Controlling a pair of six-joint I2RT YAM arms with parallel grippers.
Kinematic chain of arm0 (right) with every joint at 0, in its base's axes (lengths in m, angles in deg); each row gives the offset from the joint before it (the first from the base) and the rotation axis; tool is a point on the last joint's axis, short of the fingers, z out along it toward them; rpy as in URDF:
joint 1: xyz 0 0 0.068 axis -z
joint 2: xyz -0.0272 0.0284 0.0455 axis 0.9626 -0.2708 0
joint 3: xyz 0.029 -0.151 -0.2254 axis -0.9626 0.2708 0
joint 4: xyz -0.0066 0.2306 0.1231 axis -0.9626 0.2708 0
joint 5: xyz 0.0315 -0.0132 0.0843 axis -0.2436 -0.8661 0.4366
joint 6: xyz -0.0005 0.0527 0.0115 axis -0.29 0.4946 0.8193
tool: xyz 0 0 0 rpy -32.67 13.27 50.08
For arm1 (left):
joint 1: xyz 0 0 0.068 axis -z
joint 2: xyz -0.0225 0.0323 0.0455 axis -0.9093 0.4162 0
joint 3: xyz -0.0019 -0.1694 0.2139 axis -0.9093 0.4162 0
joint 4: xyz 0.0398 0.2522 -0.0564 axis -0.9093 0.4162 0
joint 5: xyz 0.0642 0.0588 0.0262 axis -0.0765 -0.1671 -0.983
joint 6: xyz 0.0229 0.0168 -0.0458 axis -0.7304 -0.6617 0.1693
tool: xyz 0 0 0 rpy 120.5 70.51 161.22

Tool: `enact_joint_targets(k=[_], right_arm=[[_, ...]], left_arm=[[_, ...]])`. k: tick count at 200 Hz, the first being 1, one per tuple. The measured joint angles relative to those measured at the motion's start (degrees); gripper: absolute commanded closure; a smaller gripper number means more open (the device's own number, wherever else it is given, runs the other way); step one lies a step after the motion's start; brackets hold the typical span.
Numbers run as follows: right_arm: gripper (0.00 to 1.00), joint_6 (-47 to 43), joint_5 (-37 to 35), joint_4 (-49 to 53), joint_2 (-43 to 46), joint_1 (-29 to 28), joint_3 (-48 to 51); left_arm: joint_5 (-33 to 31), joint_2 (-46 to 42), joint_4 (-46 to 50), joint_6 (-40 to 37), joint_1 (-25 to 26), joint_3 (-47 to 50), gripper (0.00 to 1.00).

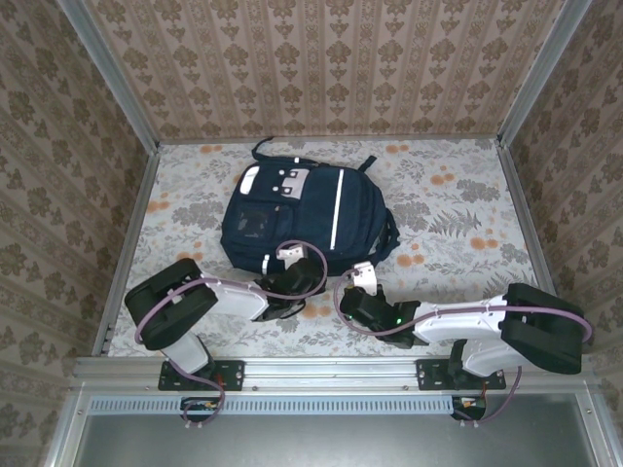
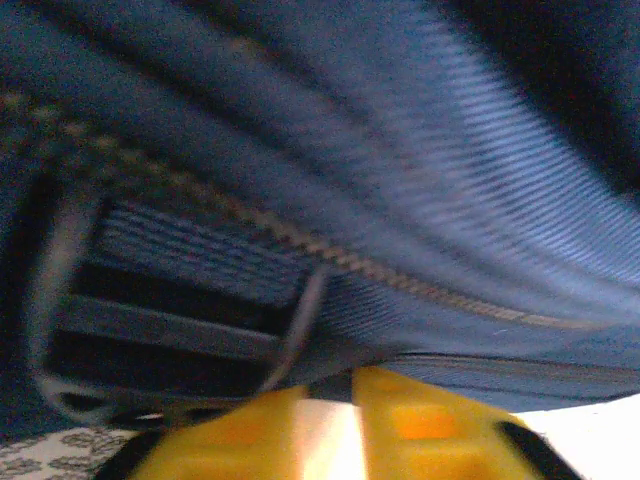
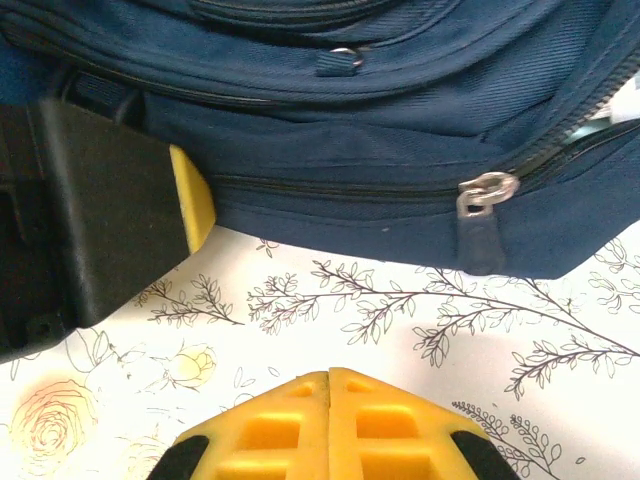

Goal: Pack the student bag

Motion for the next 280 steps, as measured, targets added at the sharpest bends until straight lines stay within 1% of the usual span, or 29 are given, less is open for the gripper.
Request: enact_joint_targets(k=[26, 48, 82, 110, 120, 140, 163, 172, 184, 195, 203, 207, 217, 229, 240, 250, 260, 280], right_arm=[[1.0, 0.0, 0.2, 0.3, 1.6, 0.0, 0.0], [1.0, 0.0, 0.2, 0.5, 3.1, 0.0, 0.2], [1.0, -0.2, 0.2, 1.8, 3.7, 0.1, 0.2], [1.0, -0.3, -0.2, 3.3, 3.7, 0.9, 0.2], [1.0, -1.1, 0.3, 3.4, 3.8, 1.2, 0.2], [1.0, -2.7, 2.6, 3.3, 3.9, 1.3, 0.0], [1.0, -5.0, 6.6, 3.2, 3.0, 0.7, -2.1], [1.0, -5.8, 7.6, 3.3, 2.2, 0.0, -3.5], [1.0, -5.9, 7.7, 4.2, 1.3, -0.9, -5.9], [0.95, -5.6, 6.8, 5.1, 0.9, -1.3, -7.6], [0.84, -5.3, 6.1, 5.5, 0.9, -1.1, -8.2], [0.8, -4.9, 5.6, 5.6, 0.9, -0.8, -8.3], [0.77, -4.2, 4.7, 6.5, 0.9, 0.1, -8.3], [0.67, -3.5, 3.7, 7.0, 1.0, 1.9, -7.6], [0.63, -2.7, 2.7, 7.1, 1.3, 3.6, -6.5], [0.55, -2.6, 2.2, 7.4, 1.6, 5.2, -5.4], [0.53, -2.6, 1.9, 7.6, 1.6, 6.6, -4.3], [0.54, -3.3, 2.1, 6.8, 1.4, 9.0, -2.6]], left_arm=[[0.4, -2.0, 1.0, 0.5, -0.9, 1.1, 1.0], [0.3, -8.1, 2.9, 0.5, -2.9, 5.1, 1.0], [-1.0, -22.8, 9.1, 0.0, -7.9, 12.5, 1.0], [-2.3, -37.7, 16.6, -1.1, -11.8, 16.2, 1.0], [-2.3, -43.5, 19.1, -1.7, -12.5, 17.3, 0.89], [-2.2, -53.3, 23.3, -2.5, -12.9, 18.7, 0.73], [-0.8, -60.9, 25.7, -2.2, -12.9, 20.6, 0.61], [-0.2, -62.6, 26.1, -2.1, -12.9, 21.5, 0.59], [0.8, -63.6, 26.9, -1.8, -12.9, 22.4, 0.52], [1.6, -63.7, 27.9, -1.4, -12.9, 22.6, 0.49], [2.2, -63.7, 28.4, -1.6, -12.9, 22.6, 0.49], [2.4, -63.7, 28.5, -1.6, -12.9, 22.6, 0.49], [2.9, -63.7, 28.8, -1.6, -12.8, 22.6, 0.48], [3.4, -63.7, 28.9, -1.6, -12.7, 22.6, 0.48], [3.7, -63.7, 28.9, -1.7, -12.5, 22.6, 0.47], [3.9, -63.7, 28.9, -1.7, -12.4, 22.6, 0.47], [3.9, -63.7, 28.9, -1.7, -12.2, 22.6, 0.46], [3.9, -63.5, 28.8, -1.7, -12.0, 22.6, 0.46]])
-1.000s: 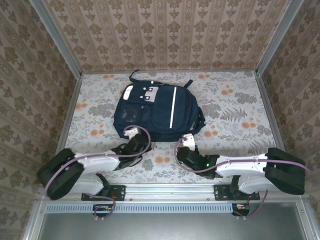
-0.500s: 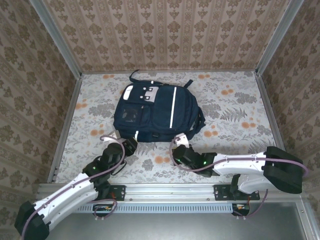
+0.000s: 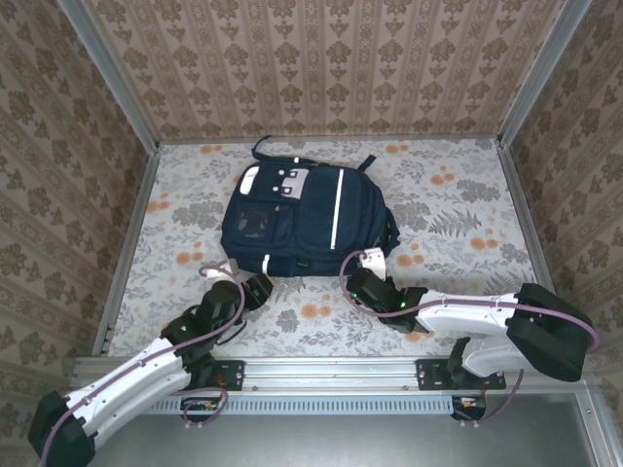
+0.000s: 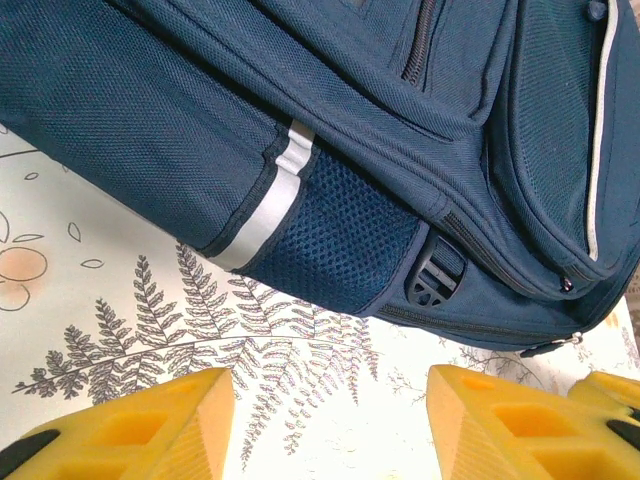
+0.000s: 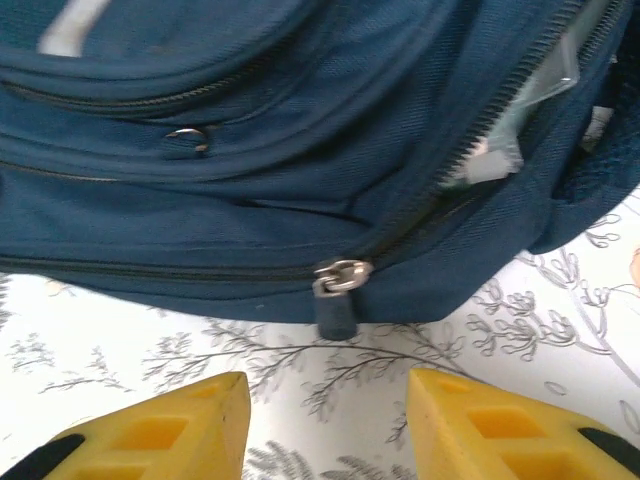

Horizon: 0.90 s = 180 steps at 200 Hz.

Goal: Pack the student bag

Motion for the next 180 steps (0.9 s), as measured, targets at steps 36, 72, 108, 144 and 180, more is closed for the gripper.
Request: enact_joint_targets(k=[36, 72, 108, 144, 180], right_arm=[[0.53, -3.0, 1.0, -4.9, -3.5, 1.3, 1.0], [0.58, -4.4, 1.7, -7.3, -9.4, 2.1, 0.1], [0.85, -5.5, 1.2, -8.4, -11.5, 3.0, -0.5], [1.0, -6.2, 0.7, -8.6, -11.0, 3.0, -0.7], [1.0, -6.4, 0.8, -8.4, -6.6, 2.2, -0.1]], left_arm=[[0.0, 0.7, 0.0, 0.0, 0.3, 0.0, 0.44], [0.0, 0.7, 0.0, 0.0, 0.4, 0.0, 0.44], [0.0, 0.7, 0.0, 0.0, 0.4, 0.0, 0.42], [-0.1, 0.9, -0.1, 0.0, 0.7, 0.0, 0.4], [0.0, 3.9, -2.2, 0.0, 1.7, 0.0, 0.39]])
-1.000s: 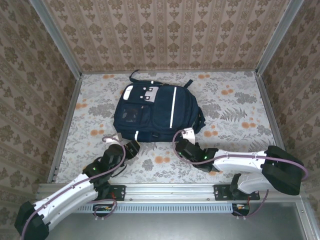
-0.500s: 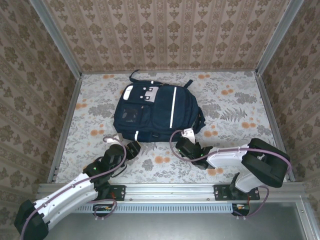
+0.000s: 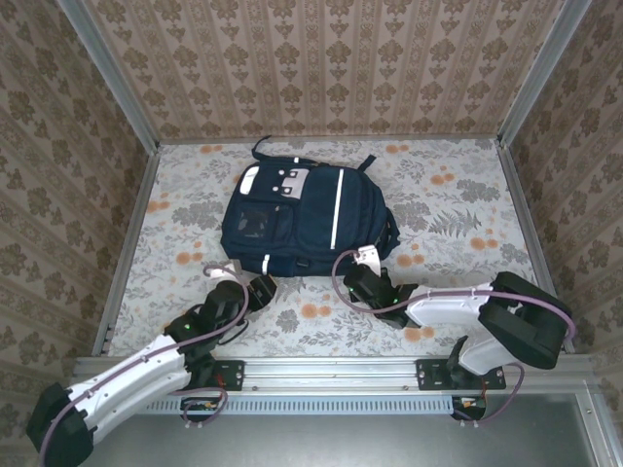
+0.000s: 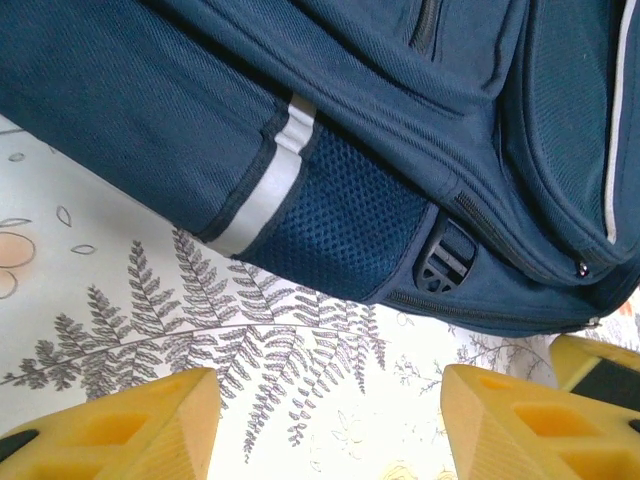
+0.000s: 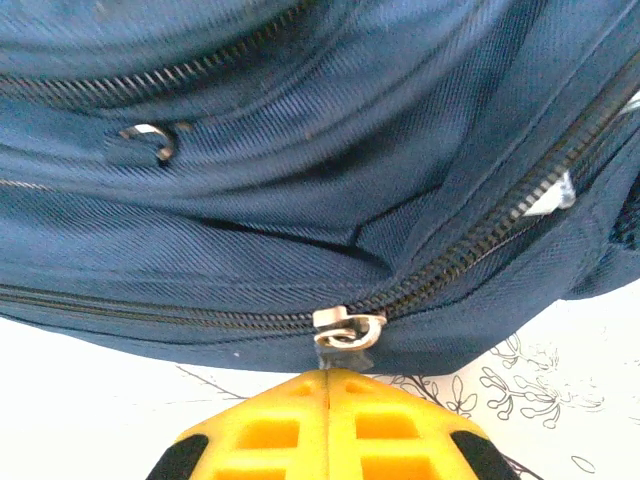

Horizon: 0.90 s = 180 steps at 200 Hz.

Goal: Pack the student bag

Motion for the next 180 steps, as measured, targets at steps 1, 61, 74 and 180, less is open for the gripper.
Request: enact_joint_targets(k=[1, 61, 74, 180], right_arm=[[1.0, 0.0, 0.0, 0.0, 0.2, -0.1, 0.0], [1.0, -0.4, 1.9, 2.2, 9.9, -4.0, 0.1], [1.0, -0.3, 2.0, 3.4, 12.1, -4.1, 0.2], [0.78, 9.0, -2.8, 15.7, 33.9, -4.0, 11.1]], left_arm=[[0.0, 0.1, 0.0, 0.0, 0.1, 0.0, 0.39], [-1.6, 21.9, -8.9, 0.0, 9.9, -6.1, 0.39], [-1.5, 28.3, -11.9, 0.0, 10.5, -9.1, 0.39], [-2.5, 60.0, -22.2, 4.5, 10.9, -28.0, 0.28]])
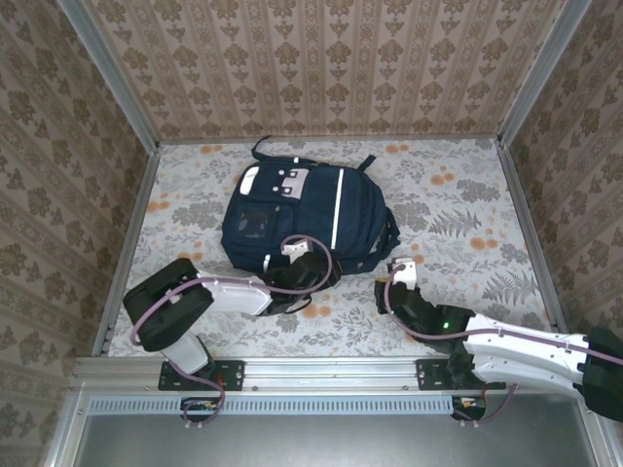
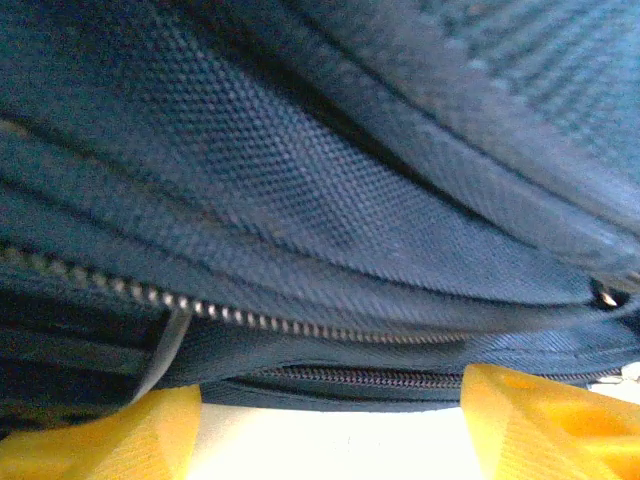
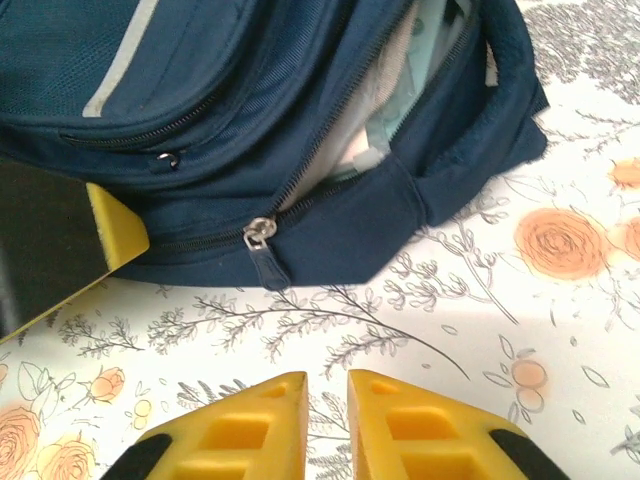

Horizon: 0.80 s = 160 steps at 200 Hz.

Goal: Pack the student bag

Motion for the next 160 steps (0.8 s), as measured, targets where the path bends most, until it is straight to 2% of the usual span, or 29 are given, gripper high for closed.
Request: enact_joint_targets(k=[33, 38, 52, 59, 71, 78, 95, 113, 138, 160], right_arm=[[0.76, 1.0, 0.0, 0.9, 3.0, 0.0, 1.2], [0.76, 1.1, 0.0, 0.9, 3.1, 0.0, 1.4], [0.75, 1.2, 0.0, 0.9, 3.3, 0.0, 1.6], [0.75, 1.2, 0.1, 0.9, 3.3, 0.0, 1.8], [0.74, 1.2, 0.1, 0.9, 3.3, 0.0, 2.0], [0.74, 1.2, 0.2, 0.9, 3.3, 0.0, 2.1], [0.74, 1.2, 0.5, 0.9, 3.3, 0.0, 2.1], [0.74, 1.2, 0.7, 0.8, 3.0, 0.0, 2.1], [0.73, 1.0, 1.1, -0.1, 0.9, 0.0, 2.1], [0.71, 0.8, 2.1, -1.2, -2.3, 0.0, 2.1]], left_arm=[[-2.9, 3.9, -0.6, 6.3, 0.4, -3.7, 0.27], [-3.5, 4.2, -0.6, 7.5, 0.4, -4.1, 0.29], [-4.8, 5.3, -0.9, 10.4, 0.5, -4.7, 0.45], [-5.5, 5.8, -1.2, 11.7, 0.5, -4.8, 0.59], [-6.8, 7.0, -1.4, 13.6, 0.4, -4.9, 0.78], [-7.1, 7.4, -1.3, 14.6, 0.3, -4.7, 0.83], [-6.8, 7.4, -1.9, 16.3, -0.3, -3.5, 0.86], [-5.8, 5.9, -4.4, 17.2, -1.5, -0.2, 0.96], [-5.6, -1.0, -5.6, 17.6, -5.3, 8.2, 0.94], [-7.4, -9.7, -1.1, 17.1, -9.2, 14.8, 0.9]])
